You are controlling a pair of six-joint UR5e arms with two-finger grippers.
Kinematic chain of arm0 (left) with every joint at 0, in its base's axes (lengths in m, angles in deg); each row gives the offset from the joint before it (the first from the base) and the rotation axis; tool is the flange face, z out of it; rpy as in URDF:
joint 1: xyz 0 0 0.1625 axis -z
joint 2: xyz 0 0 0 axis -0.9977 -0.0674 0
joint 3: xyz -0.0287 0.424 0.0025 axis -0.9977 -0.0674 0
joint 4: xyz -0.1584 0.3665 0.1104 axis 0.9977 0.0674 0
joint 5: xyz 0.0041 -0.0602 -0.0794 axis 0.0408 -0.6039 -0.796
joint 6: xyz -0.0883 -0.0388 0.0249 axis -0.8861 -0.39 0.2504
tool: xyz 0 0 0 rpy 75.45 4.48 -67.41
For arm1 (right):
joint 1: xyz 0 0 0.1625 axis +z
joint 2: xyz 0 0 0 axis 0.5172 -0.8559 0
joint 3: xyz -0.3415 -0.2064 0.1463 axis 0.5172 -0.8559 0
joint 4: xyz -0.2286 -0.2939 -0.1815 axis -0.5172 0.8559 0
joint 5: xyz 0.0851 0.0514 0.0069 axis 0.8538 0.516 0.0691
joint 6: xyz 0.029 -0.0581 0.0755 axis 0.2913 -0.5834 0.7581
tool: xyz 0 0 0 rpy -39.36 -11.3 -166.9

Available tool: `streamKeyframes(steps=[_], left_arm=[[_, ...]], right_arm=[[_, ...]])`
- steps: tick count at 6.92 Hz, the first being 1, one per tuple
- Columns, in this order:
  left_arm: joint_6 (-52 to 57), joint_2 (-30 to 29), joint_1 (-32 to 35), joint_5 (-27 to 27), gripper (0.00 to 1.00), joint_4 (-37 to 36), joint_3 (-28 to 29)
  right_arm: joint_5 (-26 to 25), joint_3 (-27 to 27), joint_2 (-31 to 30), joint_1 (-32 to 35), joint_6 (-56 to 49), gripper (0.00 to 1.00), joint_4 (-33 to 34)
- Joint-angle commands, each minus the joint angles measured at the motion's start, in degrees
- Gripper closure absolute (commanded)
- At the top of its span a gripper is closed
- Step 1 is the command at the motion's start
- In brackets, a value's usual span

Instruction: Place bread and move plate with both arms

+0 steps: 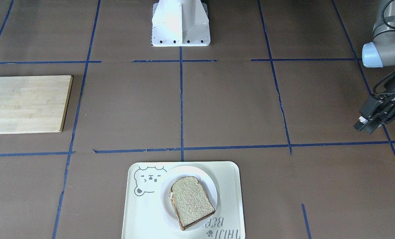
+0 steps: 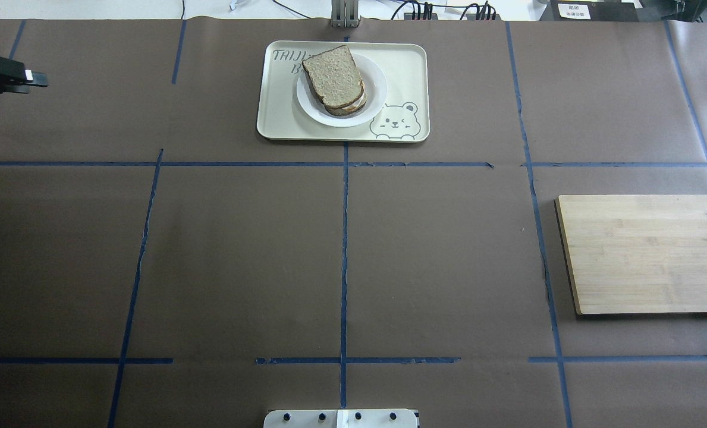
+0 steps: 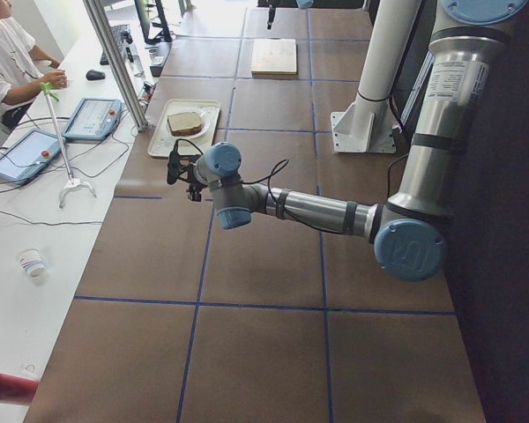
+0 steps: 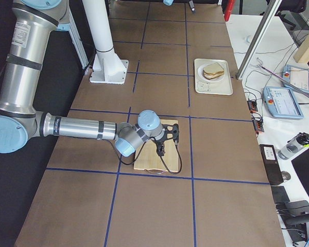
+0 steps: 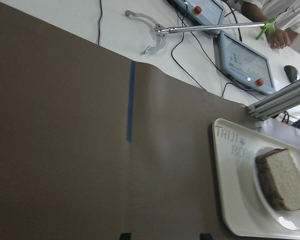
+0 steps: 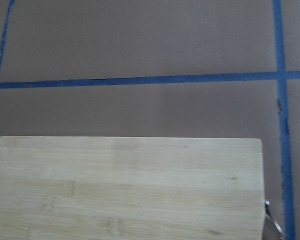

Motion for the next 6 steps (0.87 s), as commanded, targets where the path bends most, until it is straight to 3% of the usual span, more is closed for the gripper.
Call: streamKeyframes(steps=[1, 3, 4, 6], left_arm=[[22.80, 4.13, 6.74, -0.32, 0.39, -9.63, -0.52], [44.03, 7.13, 11.83, -0.32, 0.39, -21.10, -0.52], [52.23, 9.23, 12.99, -0.41, 0.32, -30.74, -1.21], [62.43, 9.08, 14.31, -3.91, 0.30, -51.46, -5.69]], right_arm=[[0.22, -2.32, 0.06, 6.65, -13.12, 0.00, 9.29], [0.92, -2.41, 0.33, 10.62, -22.10, 0.00, 17.22], [6.06, -2.15, 0.15, 13.94, -25.19, 0.00, 20.05], [7.34, -1.71, -0.29, 14.25, -27.33, 0.00, 22.26]])
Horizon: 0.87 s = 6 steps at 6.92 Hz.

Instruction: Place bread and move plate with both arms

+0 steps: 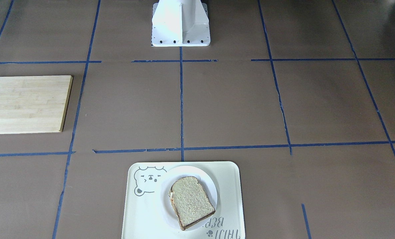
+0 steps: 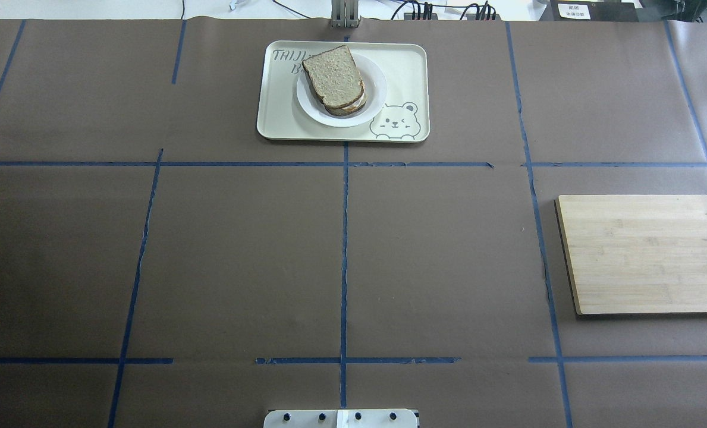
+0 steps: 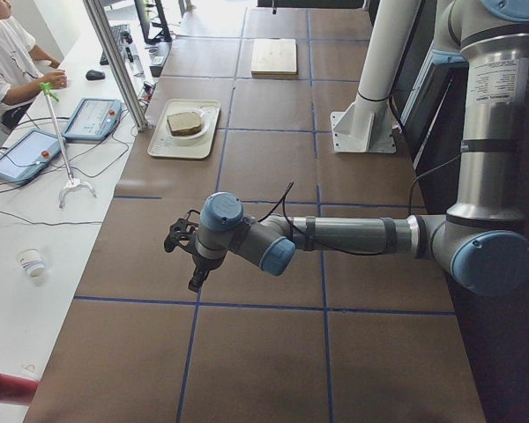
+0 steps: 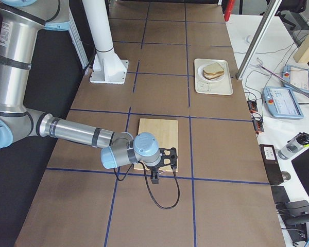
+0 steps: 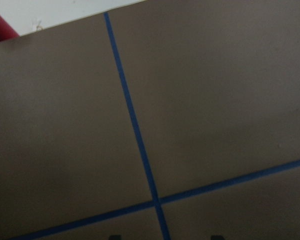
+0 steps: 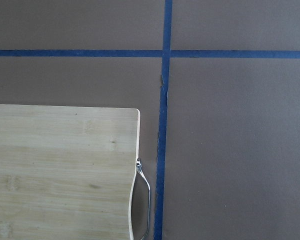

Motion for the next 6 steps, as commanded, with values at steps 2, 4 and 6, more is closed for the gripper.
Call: streamKeyframes(steps=[2, 4, 6], left_arm=[[10.82, -3.39, 2.58, -1.73, 0.22, -27.77, -3.39], [10.47, -2.44, 2.67, -6.26, 0.00, -27.99, -3.31], [10.38, -2.52, 2.93, -6.39, 0.00, -27.64, -3.74]], right_arm=[[0.49, 0.16, 0.03, 0.09, -8.47, 0.00, 7.31], [-1.35, 5.66, 0.30, 0.09, -15.34, 0.00, 19.48], [-4.07, 12.89, -0.05, 5.76, -26.13, 0.00, 34.02]])
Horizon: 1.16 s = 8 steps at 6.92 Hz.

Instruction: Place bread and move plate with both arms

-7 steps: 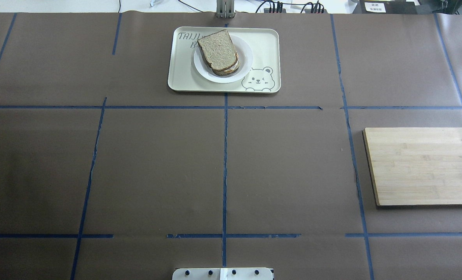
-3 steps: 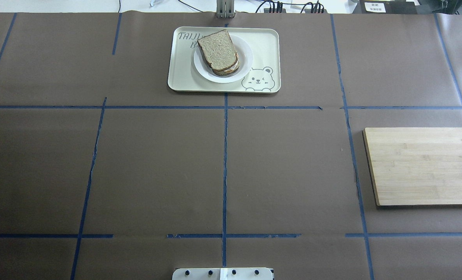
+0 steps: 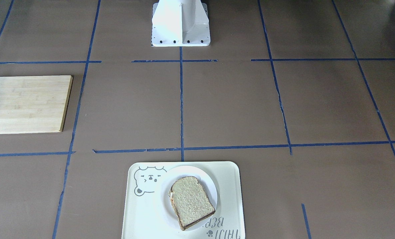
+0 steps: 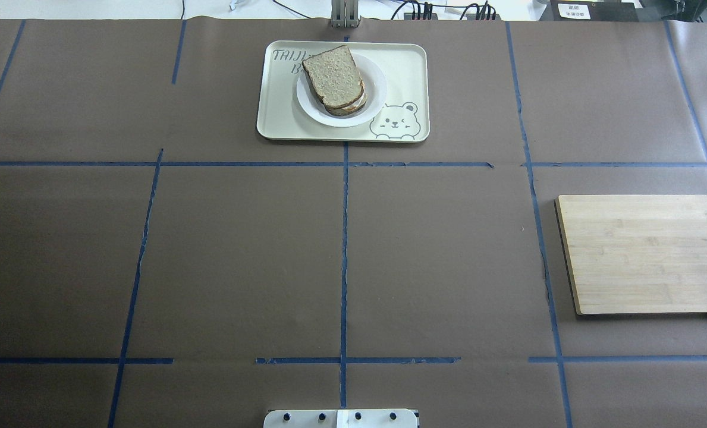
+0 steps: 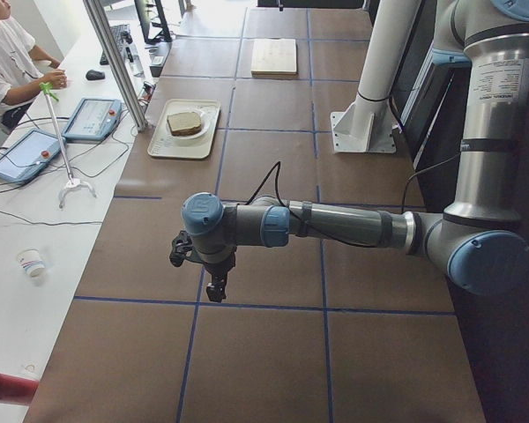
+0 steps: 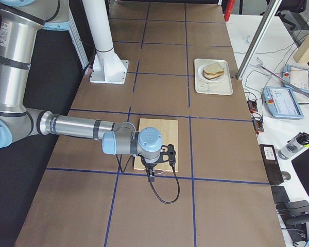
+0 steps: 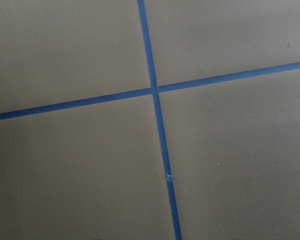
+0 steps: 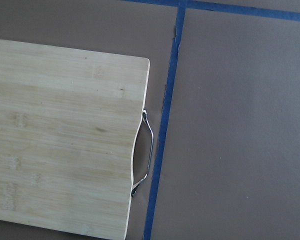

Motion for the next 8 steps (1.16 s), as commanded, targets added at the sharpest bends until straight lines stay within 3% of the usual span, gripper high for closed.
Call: streamKeyframes(steps=[1, 2, 8], left_arm=[[-0.04, -0.01, 0.03, -0.50, 0.00, -0.14, 0.74], [-0.12, 0.07, 0.03, -0.41, 0.00, 0.21, 0.57], [-0.21, 0.34, 0.21, -0.41, 0.00, 0.30, -0.13]], right_arm=[[-1.80, 3.70, 0.36, 2.59, -5.99, 0.00, 9.13], [-2.07, 3.88, 2.46, 2.49, -6.08, 0.00, 12.11], [-5.05, 5.29, 3.27, 2.40, -5.64, 0.00, 11.79]])
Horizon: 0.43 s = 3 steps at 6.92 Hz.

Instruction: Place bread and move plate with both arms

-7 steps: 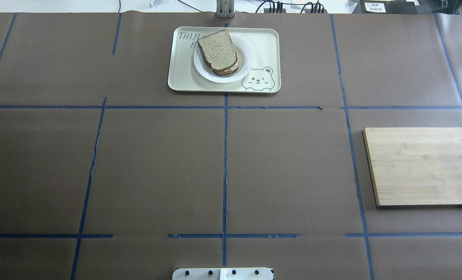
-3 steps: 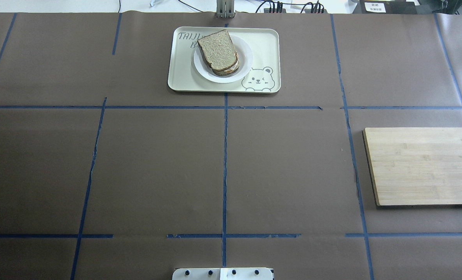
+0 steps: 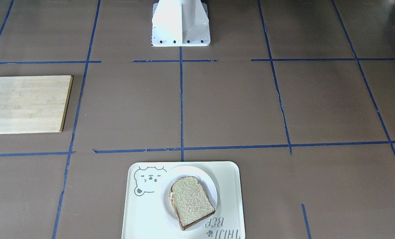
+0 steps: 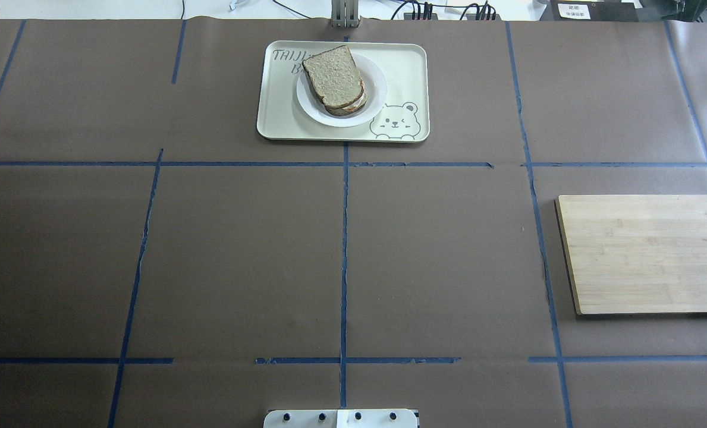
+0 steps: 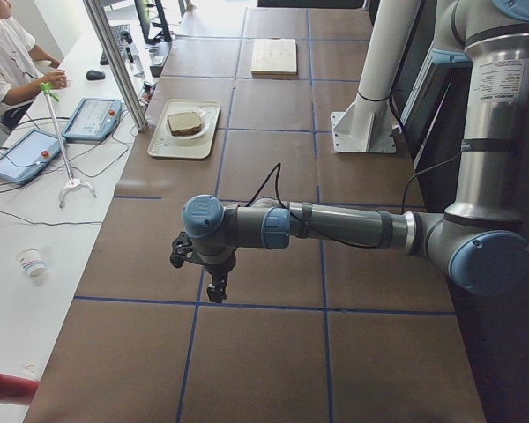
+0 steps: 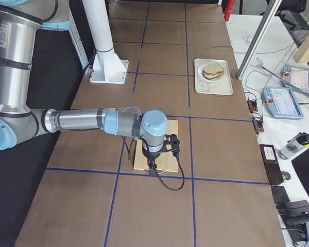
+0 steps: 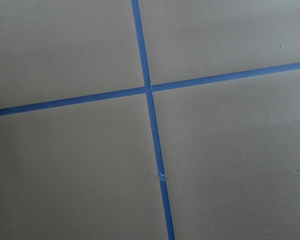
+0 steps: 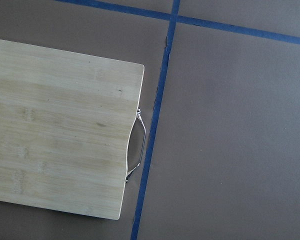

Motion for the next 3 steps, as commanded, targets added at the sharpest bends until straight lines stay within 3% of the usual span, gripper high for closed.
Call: streamKeyframes(steps=[1, 3], left_arm=[[-2.55, 0.07, 0.29, -0.15, 0.00, -0.07, -0.62], [-3.55, 0.24, 0.99, 0.11, 0.00, 0.11, -0.53]], right_arm=[[-1.39, -0.15, 0.09, -0.16, 0.00, 0.00, -0.05], [-1.57, -0.58, 0.09, -0.16, 0.00, 0.00, -0.05]])
